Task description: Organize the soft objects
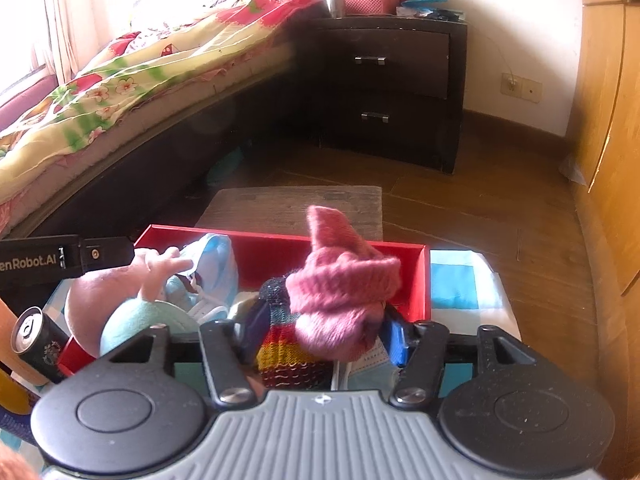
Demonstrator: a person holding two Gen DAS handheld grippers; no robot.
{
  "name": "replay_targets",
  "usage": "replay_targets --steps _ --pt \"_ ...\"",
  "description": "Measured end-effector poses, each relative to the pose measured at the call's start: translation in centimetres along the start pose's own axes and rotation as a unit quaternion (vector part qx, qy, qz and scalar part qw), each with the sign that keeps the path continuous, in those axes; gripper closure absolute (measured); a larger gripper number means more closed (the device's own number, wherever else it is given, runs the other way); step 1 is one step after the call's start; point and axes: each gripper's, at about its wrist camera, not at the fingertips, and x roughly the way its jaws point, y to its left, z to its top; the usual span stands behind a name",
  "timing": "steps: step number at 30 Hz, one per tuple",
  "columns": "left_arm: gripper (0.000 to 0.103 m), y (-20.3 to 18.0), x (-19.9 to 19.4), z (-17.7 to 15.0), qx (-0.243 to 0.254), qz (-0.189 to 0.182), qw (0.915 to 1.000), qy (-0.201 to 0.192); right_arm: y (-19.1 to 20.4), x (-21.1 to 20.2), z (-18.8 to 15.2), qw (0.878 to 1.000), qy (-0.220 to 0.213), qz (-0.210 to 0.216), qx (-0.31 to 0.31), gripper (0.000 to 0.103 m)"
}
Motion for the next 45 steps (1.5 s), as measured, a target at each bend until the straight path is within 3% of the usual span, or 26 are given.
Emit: replay_targets --steps 6,11,18,33,45 --pt "0.052 0.0 -1.3 0.5 -0.003 -0.006 0.9999 -0.008 -0.8 -0.6 0.4 1.000 -0.002 -0.003 0.012 0.059" --pt "0.052 0.1 -1.3 0.6 -0.005 -0.015 0.9998 -0.008 -1.9 0.3 0.5 1.000 0.012 -0.001 0.029 0.059" --pt "0.051 -0.4 -1.3 0.5 -0.002 -0.029 0.9996 0.003 -3.0 0.5 0.5 0.997 0.045 0.032 0.056 0.059" --pt "0.051 -2.1 -4.9 -1.4 0.030 0.006 0.9994 0.012 -2.0 -5.1 -0.5 0.997 0.025 0.030 0.060 0.058" --pt "0.046 -1.9 -7.8 -5.1 0.032 0.015 0.9987 0.035 -2.1 -8.7 -4.1 0.996 0.029 0.038 0.074 0.058"
